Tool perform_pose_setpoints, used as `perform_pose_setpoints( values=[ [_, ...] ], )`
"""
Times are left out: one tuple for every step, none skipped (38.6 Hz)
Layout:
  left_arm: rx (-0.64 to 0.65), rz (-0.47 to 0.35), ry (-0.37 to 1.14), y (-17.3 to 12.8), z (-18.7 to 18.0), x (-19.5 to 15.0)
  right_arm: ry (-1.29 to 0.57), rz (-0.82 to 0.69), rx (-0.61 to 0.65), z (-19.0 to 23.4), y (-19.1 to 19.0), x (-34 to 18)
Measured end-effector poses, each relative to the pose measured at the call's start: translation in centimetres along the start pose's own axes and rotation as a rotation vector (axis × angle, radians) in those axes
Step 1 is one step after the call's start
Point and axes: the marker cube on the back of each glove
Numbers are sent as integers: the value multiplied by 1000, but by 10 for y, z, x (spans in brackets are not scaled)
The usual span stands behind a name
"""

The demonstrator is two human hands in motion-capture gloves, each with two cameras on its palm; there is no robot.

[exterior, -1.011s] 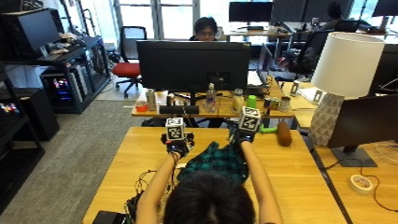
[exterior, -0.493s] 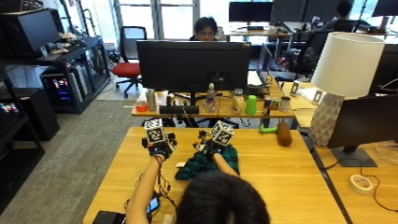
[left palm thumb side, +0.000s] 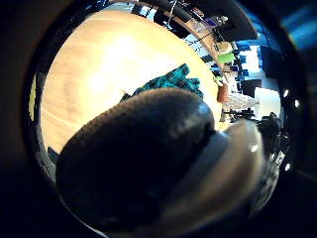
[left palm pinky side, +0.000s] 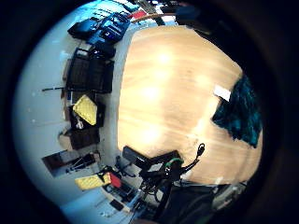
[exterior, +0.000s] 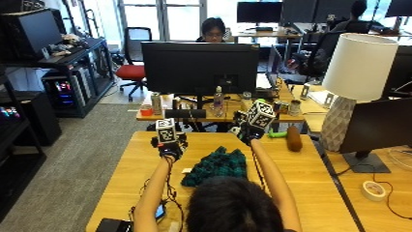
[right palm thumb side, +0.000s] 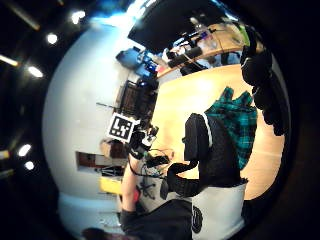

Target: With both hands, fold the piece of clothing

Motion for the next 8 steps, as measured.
perform_pose_setpoints(
  values=[
    [52, 8, 2, -6, 0, 2, -1, 6, 0, -1, 0, 5],
    [104, 14, 4, -13, -1, 3, -3, 9, 0, -1, 1, 8],
    [137, 17, 4, -18, -1, 4, -5, 5, 2, -1, 4, 11],
    [148, 20, 2, -22, 0, 5, -8, -3, 5, -3, 8, 11],
    [149, 21, -1, -25, 0, 6, -9, -9, 4, -5, 14, 11],
    [147, 23, -5, -25, 0, 7, -5, -3, -4, -9, 23, 10],
    [147, 23, -9, -21, -2, 8, 3, 17, -20, -12, 31, 10],
    [149, 22, -12, -13, -6, 10, 11, 43, -39, -15, 39, 10]
  ],
)
